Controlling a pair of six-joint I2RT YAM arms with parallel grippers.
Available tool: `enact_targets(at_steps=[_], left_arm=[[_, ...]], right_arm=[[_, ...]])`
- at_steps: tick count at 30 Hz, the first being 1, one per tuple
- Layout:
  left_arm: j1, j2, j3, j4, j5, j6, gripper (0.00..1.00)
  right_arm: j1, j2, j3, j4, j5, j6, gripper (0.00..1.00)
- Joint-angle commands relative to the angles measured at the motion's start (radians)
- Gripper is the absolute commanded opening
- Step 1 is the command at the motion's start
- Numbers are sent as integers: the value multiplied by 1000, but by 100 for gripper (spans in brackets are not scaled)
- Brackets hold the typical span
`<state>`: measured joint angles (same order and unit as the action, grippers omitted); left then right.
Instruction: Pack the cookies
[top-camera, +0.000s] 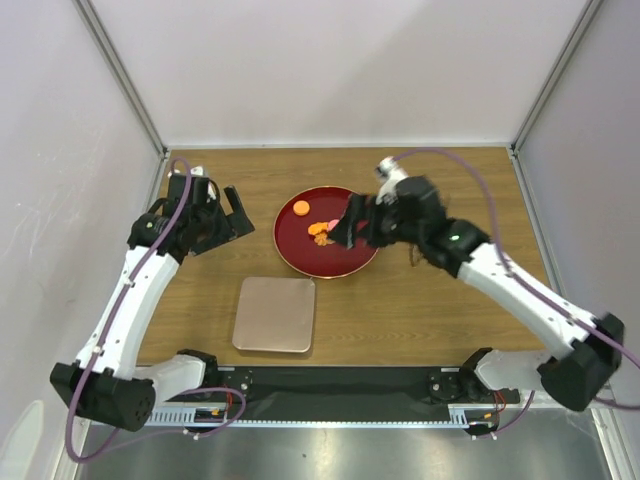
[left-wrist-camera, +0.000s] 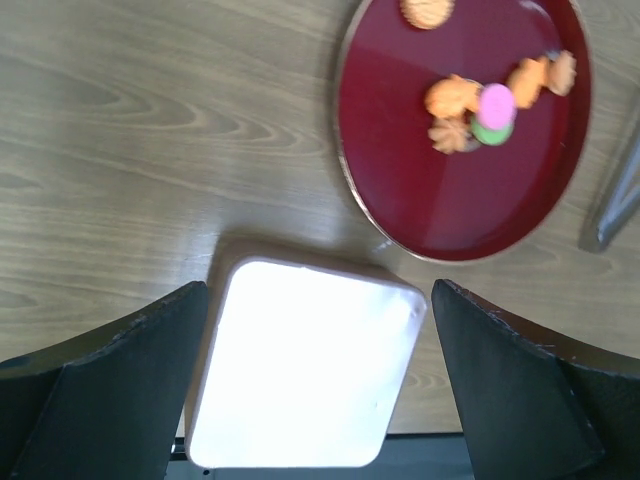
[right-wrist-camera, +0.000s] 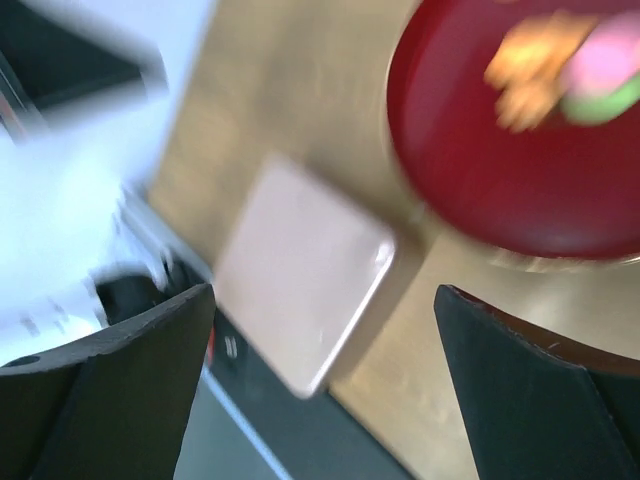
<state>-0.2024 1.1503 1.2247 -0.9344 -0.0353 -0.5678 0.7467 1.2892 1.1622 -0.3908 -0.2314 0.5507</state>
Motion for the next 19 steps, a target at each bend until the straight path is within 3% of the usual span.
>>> enact_targets(at_steps=[1, 8, 19], left_arm=[[-63, -53, 74, -40, -37, 54, 100], [-189, -138, 114, -41, -74, 78, 100], [-192, -204, 90, -49, -57, 94, 100]], right_arm=[[-81, -88, 97, -89, 29, -34, 100], [-171, -171, 189, -177, 170, -38, 100], [-187, -228, 157, -175, 254, -25, 100]])
